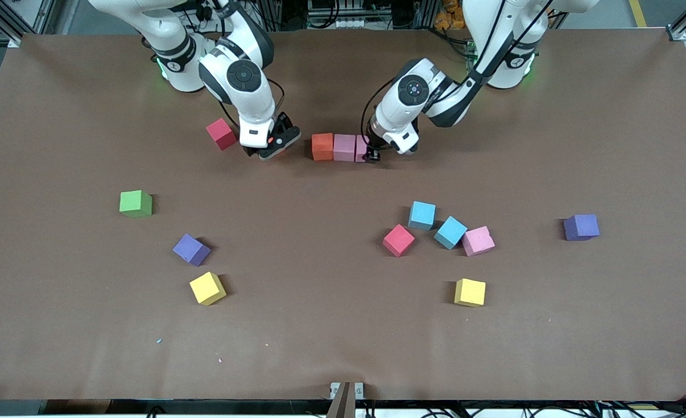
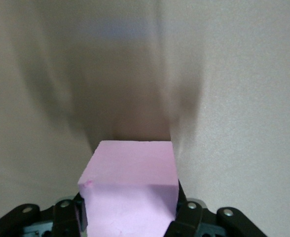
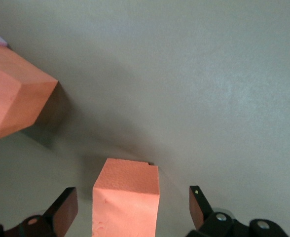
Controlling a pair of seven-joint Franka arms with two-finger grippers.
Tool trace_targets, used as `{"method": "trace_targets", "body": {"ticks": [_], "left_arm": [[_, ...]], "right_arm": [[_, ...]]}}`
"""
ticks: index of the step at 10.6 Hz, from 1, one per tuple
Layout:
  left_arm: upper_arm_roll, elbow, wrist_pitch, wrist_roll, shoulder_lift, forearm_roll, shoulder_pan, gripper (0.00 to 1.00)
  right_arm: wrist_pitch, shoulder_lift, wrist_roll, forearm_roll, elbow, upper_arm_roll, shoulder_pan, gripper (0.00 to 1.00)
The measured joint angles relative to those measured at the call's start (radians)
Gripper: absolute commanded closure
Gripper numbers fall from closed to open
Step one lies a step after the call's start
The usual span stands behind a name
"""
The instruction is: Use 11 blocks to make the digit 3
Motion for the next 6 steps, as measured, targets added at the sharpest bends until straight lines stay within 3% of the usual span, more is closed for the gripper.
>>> {"method": "trace_targets", "body": {"ticks": [1, 4, 5, 6], "left_arm": [[0.000, 0.002, 0.000, 0.000, 0.002, 0.000, 0.000, 1.00], [0.001, 0.005, 0.000, 0.000, 0.007, 0.000, 0.000, 0.78], [0.001, 0.006, 0.000, 0.000, 0.009, 0.000, 0.000, 0.56], [0.001, 0.007, 0.000, 0.000, 0.010, 0.000, 0.000, 0.19]], "right_arm": [[0.002, 0.000, 0.001, 0.002, -0.009, 0.000, 0.000, 0.00], [0.009, 0.000, 0.002, 0.044, -0.027, 0.022, 0.000, 0.00], [0.009, 0.000, 0.003, 0.056, -0.027, 0.035, 0.001, 0.00], [0.009, 0.000, 0.004, 0.059, -0.028, 0.041, 0.001, 0.00]]}}
